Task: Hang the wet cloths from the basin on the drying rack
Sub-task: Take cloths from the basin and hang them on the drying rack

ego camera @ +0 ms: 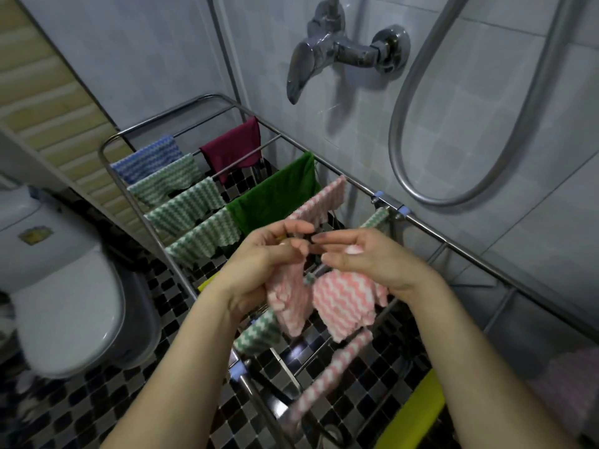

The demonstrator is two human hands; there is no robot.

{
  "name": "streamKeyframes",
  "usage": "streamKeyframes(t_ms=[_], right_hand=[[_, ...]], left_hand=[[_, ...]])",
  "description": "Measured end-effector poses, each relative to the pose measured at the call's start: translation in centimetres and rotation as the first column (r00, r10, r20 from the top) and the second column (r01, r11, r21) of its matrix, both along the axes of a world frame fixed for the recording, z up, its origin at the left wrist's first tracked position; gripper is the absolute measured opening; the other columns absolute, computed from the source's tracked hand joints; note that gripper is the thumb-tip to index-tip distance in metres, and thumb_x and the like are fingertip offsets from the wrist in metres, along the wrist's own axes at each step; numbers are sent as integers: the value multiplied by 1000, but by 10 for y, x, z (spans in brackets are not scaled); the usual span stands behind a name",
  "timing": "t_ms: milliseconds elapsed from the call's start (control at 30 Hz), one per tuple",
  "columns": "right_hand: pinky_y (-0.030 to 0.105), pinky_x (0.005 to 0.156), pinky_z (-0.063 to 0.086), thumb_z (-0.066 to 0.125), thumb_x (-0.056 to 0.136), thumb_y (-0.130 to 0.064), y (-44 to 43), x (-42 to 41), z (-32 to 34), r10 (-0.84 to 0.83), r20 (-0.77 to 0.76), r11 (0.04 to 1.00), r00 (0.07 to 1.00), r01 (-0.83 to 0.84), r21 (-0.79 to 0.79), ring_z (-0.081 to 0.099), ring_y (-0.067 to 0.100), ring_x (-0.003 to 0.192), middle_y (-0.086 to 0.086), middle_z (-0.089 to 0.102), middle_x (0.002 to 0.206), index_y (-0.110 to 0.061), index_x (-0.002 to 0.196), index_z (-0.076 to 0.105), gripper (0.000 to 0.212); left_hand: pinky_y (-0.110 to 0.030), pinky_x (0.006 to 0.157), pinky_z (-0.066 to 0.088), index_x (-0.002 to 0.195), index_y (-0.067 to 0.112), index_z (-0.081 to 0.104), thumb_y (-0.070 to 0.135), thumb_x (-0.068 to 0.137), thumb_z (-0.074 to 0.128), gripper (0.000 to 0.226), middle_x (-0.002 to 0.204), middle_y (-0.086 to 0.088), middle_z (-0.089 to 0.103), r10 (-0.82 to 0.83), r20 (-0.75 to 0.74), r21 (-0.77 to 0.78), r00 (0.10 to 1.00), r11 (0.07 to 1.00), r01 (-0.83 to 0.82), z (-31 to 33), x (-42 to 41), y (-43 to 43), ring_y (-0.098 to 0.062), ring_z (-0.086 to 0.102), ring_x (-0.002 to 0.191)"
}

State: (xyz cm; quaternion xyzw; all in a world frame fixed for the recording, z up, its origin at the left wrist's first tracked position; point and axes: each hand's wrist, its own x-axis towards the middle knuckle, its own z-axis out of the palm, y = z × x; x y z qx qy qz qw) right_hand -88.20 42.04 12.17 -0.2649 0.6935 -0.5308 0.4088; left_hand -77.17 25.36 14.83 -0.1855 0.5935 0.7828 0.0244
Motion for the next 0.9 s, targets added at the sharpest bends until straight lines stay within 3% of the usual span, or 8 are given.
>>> streamKeyframes(t_ms=[100, 200, 333, 467, 600, 733, 800, 900], right_hand=[[36, 108, 42, 74, 83, -23, -7, 14, 14, 77, -8, 996, 997, -77, -48, 59, 6, 119, -7, 70, 119, -22, 122, 66, 40], [38, 106, 44, 74, 82, -21, -11, 26, 24, 22, -66, 998, 998, -26, -63, 65, 8, 109, -5, 74, 105, -21, 106, 74, 25], [15, 76, 48, 75, 81, -24, -3, 34, 41, -42, -175, 999, 984, 36, -36, 64, -1, 94, -16, 73, 82, -28, 82, 75, 4], [16, 83, 46, 73, 83, -22, 10, 37, 63, -110, -285, 992, 952, 88, -88, 63, -2, 87, -16, 72, 80, -24, 82, 75, 3], [14, 79, 44, 73, 83, -17, 24, 49, 84, -164, -343, 986, 925, 139, -96, 61, -4, 77, -13, 70, 75, -17, 84, 74, 2], [21, 83, 48, 80, 76, -21, 42, 72, 109, -112, -459, 981, 881, 172, 90, 64, 1, 78, -8, 74, 80, -18, 85, 77, 10], [19, 75, 48, 83, 72, -22, 50, 80, 117, -4, -568, 939, 823, 198, 280, 63, -3, 74, -15, 72, 74, -26, 77, 76, 10], [25, 68, 44, 79, 76, -28, 62, 92, 117, 83, -703, 817, 706, 355, 454, 60, 7, 72, -15, 64, 68, -33, 68, 69, 14]], left_hand=[[-32, 75, 54, 107, 6, 63, -18, 82, 52, 36, 79, -10, 67, -25, -89, 18, 996, 999, 26, 13, 9, 3, -21, 66, 75], [-30, 70, 58, 110, 3, 61, -17, 86, 52, 33, 81, -11, 69, -40, -143, -34, 989, 999, 36, 25, 19, 5, -20, 68, 73], [-35, 80, 56, 108, 8, 63, -13, 84, 61, 32, 88, -9, 68, -57, -162, -199, 985, 980, 24, 32, 31, 5, -21, 66, 83], [-38, 74, 55, 108, 17, 65, -4, 80, 72, 36, 92, -6, 63, -89, -122, -383, 988, 923, 36, 38, 47, 0, -19, 61, 80], [-39, 72, 53, 97, 26, 68, -2, 88, 63, 30, 96, -12, 69, -158, -52, -584, 986, 806, 98, 45, 66, -8, -22, 63, 80], [-41, 78, 56, 92, 29, 71, 8, 93, 60, 24, 87, 4, 73, -171, -38, -721, 985, 687, 91, 50, 88, -18, -21, 68, 86], [-35, 76, 58, 91, 25, 74, 13, 92, 63, 16, 84, 8, 74, -166, -87, -715, 982, 697, 54, 54, 95, -16, -8, 69, 81], [-28, 71, 57, 91, 20, 75, 20, 90, 67, 9, 84, 2, 75, -166, -157, -685, 974, 728, 13, 57, 102, -8, -8, 70, 79]])
